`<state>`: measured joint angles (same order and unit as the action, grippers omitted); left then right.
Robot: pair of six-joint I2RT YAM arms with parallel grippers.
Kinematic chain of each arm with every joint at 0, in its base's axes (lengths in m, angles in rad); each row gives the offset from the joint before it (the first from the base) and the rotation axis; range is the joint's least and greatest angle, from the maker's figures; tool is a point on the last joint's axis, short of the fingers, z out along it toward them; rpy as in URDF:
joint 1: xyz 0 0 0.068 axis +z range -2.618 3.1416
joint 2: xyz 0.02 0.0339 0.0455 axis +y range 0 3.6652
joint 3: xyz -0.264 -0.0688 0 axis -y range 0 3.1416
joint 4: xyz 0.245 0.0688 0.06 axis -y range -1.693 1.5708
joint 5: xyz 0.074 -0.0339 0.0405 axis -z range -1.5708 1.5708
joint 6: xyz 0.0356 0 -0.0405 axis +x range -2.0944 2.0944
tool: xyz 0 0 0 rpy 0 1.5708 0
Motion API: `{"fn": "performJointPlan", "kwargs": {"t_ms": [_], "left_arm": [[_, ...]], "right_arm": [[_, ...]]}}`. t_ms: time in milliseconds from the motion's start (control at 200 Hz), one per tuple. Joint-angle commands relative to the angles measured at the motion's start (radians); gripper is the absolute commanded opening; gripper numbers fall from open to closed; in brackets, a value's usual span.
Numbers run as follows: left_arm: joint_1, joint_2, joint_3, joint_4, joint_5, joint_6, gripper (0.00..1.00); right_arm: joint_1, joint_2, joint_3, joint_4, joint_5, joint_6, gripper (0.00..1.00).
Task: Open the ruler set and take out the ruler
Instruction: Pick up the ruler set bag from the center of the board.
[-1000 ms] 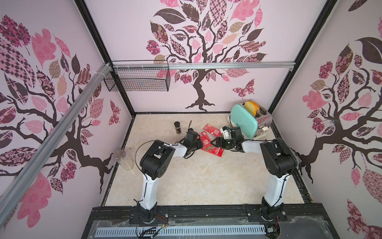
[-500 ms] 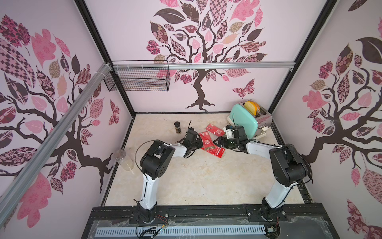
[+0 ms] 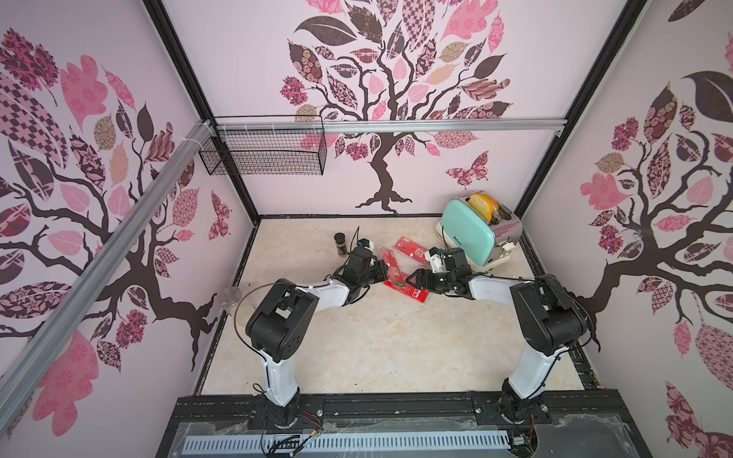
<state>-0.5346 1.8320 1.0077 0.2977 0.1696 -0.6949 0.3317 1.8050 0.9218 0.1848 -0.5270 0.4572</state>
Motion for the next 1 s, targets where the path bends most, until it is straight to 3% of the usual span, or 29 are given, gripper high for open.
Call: {"fn": "performJointPlan", "kwargs": {"t_ms": [0,260,535,780,995], "left_arm": [[0.007,-0.079,-0.006,-0.037,0.005,0.054,0.00],[0.006,-0.233,-0.035,-0.194,0.067,0.181,0.00],[0.027,-0.423,-0.187,-0.200,0.094,0.268,0.00],[0.065,-0.514,-0.275,-0.074,0.261,0.262,0.00],[0.072,-0.491,-0.293,0.036,0.378,0.206,0.00]], "right_arm": [[0.000,0.004,-0.014,0.008,-0.042,0.012,0.79],[0.002,-0.034,-0.052,0.071,-0.118,0.026,0.80],[0.002,-0.119,-0.129,0.263,-0.334,0.092,0.85],[0.002,-0.105,-0.156,0.478,-0.461,0.207,0.86],[0.014,-0.095,-0.150,0.564,-0.492,0.252,0.87]]}}
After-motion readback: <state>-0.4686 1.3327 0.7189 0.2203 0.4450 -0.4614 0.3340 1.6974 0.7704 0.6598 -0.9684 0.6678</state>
